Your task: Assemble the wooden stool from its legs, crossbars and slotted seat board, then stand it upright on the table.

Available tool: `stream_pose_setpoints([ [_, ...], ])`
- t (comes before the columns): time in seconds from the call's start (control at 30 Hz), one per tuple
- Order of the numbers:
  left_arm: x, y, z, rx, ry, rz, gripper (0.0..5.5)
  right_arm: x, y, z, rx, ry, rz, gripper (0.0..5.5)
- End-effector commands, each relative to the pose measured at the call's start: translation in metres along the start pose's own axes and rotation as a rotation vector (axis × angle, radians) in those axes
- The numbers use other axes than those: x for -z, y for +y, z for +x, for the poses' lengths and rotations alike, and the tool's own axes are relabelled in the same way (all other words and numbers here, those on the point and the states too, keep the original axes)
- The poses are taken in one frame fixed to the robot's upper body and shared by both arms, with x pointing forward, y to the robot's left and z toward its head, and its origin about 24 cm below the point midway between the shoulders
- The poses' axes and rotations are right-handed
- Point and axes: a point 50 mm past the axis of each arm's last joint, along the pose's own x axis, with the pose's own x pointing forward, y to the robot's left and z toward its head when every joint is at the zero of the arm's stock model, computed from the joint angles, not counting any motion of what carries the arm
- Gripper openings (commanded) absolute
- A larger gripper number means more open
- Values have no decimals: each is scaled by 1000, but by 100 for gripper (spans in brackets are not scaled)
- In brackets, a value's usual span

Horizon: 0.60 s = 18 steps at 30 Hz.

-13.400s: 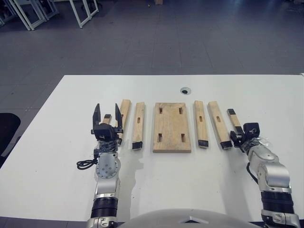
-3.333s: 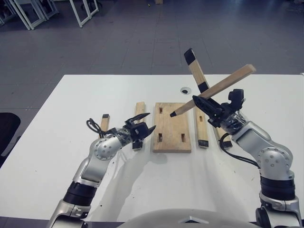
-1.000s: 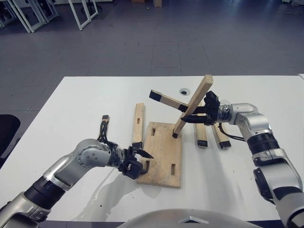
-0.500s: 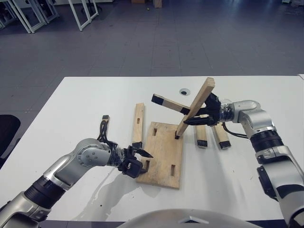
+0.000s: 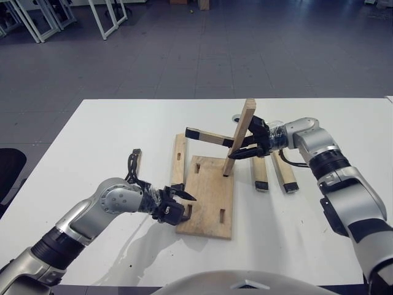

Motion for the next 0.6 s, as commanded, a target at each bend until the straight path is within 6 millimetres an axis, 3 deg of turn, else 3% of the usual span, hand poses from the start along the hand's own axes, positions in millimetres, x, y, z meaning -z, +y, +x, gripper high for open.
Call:
stream_pose_setpoints([
  [0.03, 21, -34, 17, 180, 92, -122, 275, 96, 0, -11, 242, 442, 222, 202],
  [0.17, 21, -30, 24, 189, 86, -107, 275, 108, 5, -16, 216, 409, 320, 202],
  [0.3, 22, -25, 31, 170, 84, -96, 275, 128, 9, -24, 253, 537, 193, 202],
  [0.4, 22, -25, 34, 161, 84, -102, 275, 139, 15, -18, 232, 581, 153, 202],
  [0.6, 24, -23, 32, 153, 92, -105, 275, 121, 7, -14, 264, 468, 146, 202],
])
